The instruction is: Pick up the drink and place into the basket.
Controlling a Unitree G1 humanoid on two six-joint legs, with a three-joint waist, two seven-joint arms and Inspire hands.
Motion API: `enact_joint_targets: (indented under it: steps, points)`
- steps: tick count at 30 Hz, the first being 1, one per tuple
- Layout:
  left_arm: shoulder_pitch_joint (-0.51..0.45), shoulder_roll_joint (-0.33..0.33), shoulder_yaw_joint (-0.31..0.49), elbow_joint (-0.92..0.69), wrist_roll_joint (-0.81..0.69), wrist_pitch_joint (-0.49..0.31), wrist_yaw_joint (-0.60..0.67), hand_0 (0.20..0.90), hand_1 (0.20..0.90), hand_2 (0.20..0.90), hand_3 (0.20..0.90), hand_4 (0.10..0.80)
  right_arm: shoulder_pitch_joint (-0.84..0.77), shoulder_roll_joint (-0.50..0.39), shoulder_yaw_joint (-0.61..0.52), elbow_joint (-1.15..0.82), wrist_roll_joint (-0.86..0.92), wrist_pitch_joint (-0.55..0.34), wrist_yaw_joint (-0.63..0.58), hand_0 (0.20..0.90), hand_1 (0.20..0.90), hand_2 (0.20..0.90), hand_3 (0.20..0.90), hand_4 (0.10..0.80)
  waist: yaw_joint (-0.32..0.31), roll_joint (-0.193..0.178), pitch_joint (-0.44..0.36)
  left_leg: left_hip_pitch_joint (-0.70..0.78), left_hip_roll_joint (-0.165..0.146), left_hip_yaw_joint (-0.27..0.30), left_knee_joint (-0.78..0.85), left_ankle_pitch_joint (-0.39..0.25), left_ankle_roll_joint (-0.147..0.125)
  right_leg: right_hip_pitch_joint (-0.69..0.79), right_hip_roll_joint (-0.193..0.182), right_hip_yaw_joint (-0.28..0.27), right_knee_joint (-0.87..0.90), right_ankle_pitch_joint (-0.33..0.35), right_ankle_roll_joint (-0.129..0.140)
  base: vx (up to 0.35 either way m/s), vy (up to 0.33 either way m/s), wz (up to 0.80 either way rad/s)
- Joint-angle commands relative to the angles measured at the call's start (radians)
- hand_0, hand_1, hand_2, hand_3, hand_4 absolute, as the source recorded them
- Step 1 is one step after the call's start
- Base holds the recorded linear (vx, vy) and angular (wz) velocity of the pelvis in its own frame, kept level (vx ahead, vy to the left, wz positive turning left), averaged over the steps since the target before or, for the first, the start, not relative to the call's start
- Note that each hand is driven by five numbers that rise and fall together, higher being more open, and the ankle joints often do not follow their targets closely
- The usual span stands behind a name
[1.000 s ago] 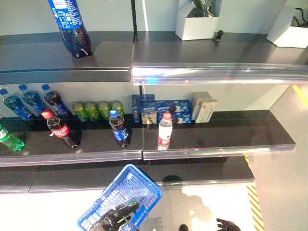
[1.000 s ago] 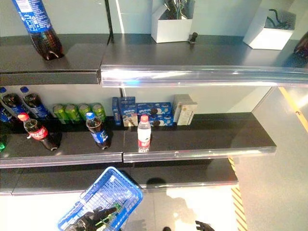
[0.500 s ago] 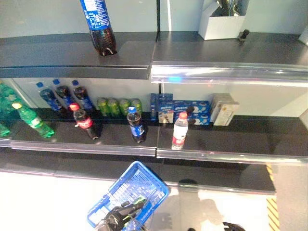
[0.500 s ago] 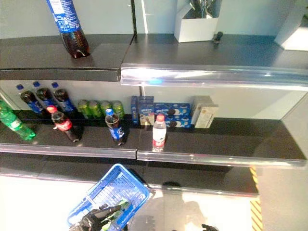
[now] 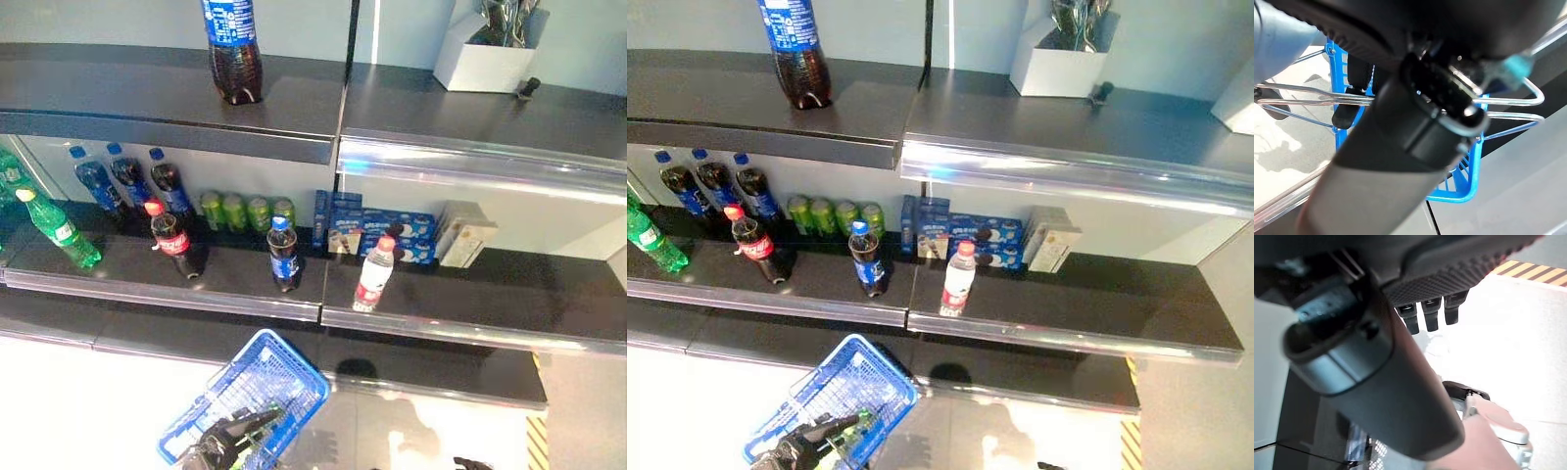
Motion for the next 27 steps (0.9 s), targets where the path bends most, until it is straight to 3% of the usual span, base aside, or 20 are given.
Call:
enact_joint_targets:
  steps: [1,7,12,19,21,27]
  points:
    - [-0.018,0.062,0.003,0.009,0.027,-0.046,-0.019,0.300,0.300,0.300,0.200,0.100,-0.056,-0.022,-0.016,0.017,0.019,0.013,-0.006,0.900,0.900,0.900,0.900,0.800,0.037,0.039,-0.001,0.049,-0.007,0.032,0.006,-0.090,0.011,-0.073,-0.014,0.022,0.067,0.008,0.032,0.000,0.000,0.00]
    - [-0.023,0.072,0.011,0.008,0.023,-0.039,-0.012,0.300,0.300,0.300,0.200,0.100,-0.058,-0.044,-0.009,0.023,0.016,0.046,0.010,0.900,0.900,0.900,0.900,0.800,0.031,0.049,0.016,0.067,0.007,0.033,0.022,-0.090,0.008,-0.063,-0.014,0.030,0.097,-0.010,0.026,0.049,-0.010,-0.01]
    - [-0.019,0.066,-0.011,-0.024,-0.019,-0.040,-0.005,0.300,0.300,0.300,0.200,0.100,-0.045,-0.059,-0.007,0.023,-0.012,0.059,0.015,0.900,0.900,0.900,0.900,0.800,0.016,0.056,0.028,0.037,0.013,0.042,0.006,-0.078,-0.002,-0.086,0.007,0.043,0.042,0.017,0.022,0.076,-0.012,-0.02]
    - [-0.191,0.068,-0.098,-0.080,-0.110,-0.054,0.033,0.300,0.300,0.300,0.200,0.100,-0.176,-0.085,0.044,0.000,0.081,0.052,-0.032,0.900,0.900,0.900,0.900,0.800,0.000,0.060,0.178,-0.206,0.021,0.015,0.006,0.013,-0.026,-0.301,0.044,0.071,0.019,0.083,0.007,-0.322,-0.042,0.10]
    - [-0.247,0.077,-0.126,-0.092,-0.140,-0.054,0.035,0.300,0.300,0.300,0.200,0.100,-0.226,-0.101,0.066,-0.002,0.114,0.035,-0.037,0.900,0.900,0.900,0.900,0.800,-0.004,0.064,0.230,-0.265,0.010,-0.007,0.006,0.028,-0.028,-0.356,0.048,0.077,0.017,0.098,0.004,-0.258,-0.006,0.13]
    - [-0.260,0.072,-0.155,-0.134,-0.172,-0.070,0.044,0.300,0.300,0.300,0.200,0.100,-0.298,-0.136,0.069,-0.070,0.217,-0.124,-0.062,0.900,0.900,0.900,0.900,0.800,-0.017,0.083,0.320,-0.333,-0.045,-0.031,0.006,0.016,-0.004,-0.458,0.031,0.114,0.003,0.145,0.023,-0.147,0.055,0.11]
